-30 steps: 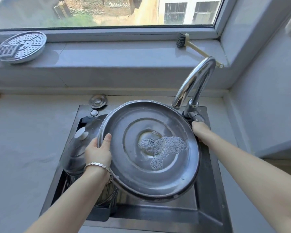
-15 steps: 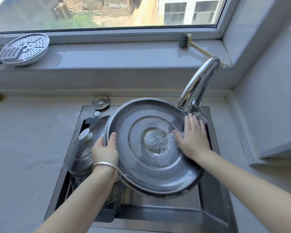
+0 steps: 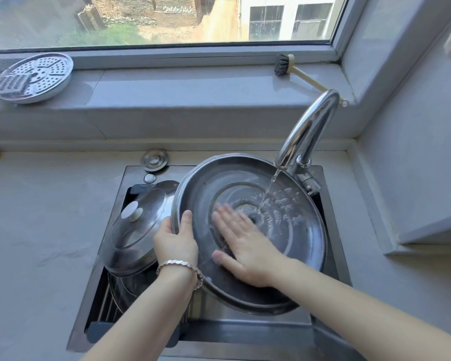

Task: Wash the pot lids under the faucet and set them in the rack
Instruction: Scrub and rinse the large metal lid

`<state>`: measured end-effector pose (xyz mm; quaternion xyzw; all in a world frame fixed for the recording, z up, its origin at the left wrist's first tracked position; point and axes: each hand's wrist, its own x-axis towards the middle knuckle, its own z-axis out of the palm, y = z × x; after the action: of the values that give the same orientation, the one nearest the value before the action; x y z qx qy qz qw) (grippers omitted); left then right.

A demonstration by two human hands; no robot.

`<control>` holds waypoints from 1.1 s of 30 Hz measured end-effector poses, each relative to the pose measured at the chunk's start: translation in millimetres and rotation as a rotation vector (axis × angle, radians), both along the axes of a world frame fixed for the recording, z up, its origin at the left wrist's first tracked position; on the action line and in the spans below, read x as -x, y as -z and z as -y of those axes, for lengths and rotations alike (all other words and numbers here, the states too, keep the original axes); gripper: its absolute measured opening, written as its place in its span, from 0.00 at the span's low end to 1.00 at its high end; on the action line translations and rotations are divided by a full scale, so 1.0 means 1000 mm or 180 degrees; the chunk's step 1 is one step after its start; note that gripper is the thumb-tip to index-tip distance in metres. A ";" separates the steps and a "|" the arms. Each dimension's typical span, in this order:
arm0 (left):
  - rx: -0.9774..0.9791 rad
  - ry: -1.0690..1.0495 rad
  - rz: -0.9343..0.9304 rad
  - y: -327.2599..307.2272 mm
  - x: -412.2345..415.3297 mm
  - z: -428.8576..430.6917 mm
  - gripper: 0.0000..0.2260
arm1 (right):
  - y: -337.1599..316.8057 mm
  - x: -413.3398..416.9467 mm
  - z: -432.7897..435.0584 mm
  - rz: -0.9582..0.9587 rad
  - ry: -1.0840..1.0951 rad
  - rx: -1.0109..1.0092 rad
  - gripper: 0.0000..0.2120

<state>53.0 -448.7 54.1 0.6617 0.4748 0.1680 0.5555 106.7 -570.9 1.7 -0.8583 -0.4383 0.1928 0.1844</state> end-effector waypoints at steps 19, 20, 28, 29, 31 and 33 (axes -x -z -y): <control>-0.0127 0.0049 0.0075 -0.012 0.005 -0.034 0.13 | 0.007 -0.020 0.007 -0.0095 0.0282 0.0168 0.36; -0.0179 0.0047 0.0059 -0.012 0.005 -0.037 0.11 | 0.009 -0.012 0.015 -0.0283 0.0132 -0.0114 0.36; -0.0322 0.0093 0.0025 -0.011 0.004 -0.043 0.11 | 0.022 -0.091 0.067 -0.1532 0.4329 -0.0969 0.24; -0.0286 0.0115 0.0013 -0.010 0.003 -0.042 0.11 | 0.027 -0.100 0.069 -0.1897 0.4428 -0.0952 0.24; -0.0246 0.0134 -0.0014 -0.009 0.001 -0.041 0.10 | 0.036 -0.116 0.069 -0.2141 0.4435 -0.0929 0.22; -0.0189 0.0127 -0.0045 -0.008 -0.001 -0.039 0.11 | 0.048 -0.128 0.068 -0.2083 0.4505 -0.0874 0.20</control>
<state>53.6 -409.5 61.6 0.6883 0.4603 0.1662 0.5354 234.3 -638.5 -46.2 -0.8025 0.2684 0.2166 0.4869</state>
